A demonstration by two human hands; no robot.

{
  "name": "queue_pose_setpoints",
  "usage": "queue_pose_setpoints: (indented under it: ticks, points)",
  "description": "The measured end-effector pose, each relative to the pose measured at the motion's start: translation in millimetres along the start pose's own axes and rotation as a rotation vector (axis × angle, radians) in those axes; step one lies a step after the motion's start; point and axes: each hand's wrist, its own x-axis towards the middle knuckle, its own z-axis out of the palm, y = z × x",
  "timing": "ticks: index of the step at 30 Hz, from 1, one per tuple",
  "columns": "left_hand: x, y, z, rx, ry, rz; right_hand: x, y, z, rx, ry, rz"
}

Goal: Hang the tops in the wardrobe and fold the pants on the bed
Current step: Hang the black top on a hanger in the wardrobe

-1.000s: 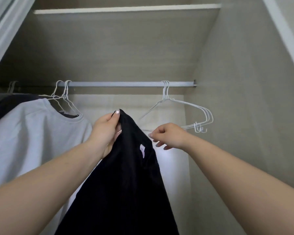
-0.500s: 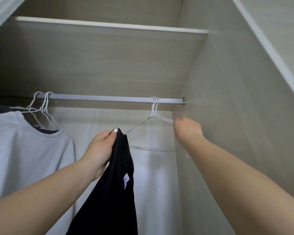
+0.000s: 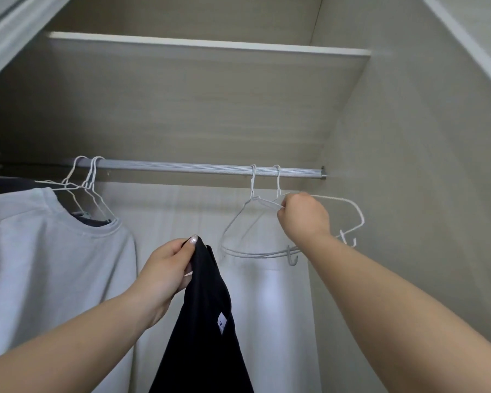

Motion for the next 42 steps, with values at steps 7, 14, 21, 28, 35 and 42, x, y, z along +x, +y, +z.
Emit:
queue_pose_setpoints:
  ticks: [7, 14, 21, 28, 35, 42]
  points:
    - [-5, -4, -7, -0.008, -0.002, -0.012, 7, -8, 1, 0.042, 0.023, 0.082]
    - [-6, -10, -26, 0.033, 0.052, -0.021, 6, -15, 0, -0.066, 0.111, -0.054]
    - [-9, -14, -52, 0.060, 0.177, -0.018, -17, -20, 2, -0.223, 0.088, -0.296]
    - [-46, -44, -102, 0.136, 0.208, -0.092, -62, -13, 0, -0.163, 0.004, -0.374]
    - [-104, -67, -168, 0.244, 0.325, -0.191, -125, 4, 7, -0.010, -0.147, -0.358]
    - [-127, -66, -193, 0.395, 0.313, -0.259, -162, 11, 10, 0.074, -0.169, -0.411]
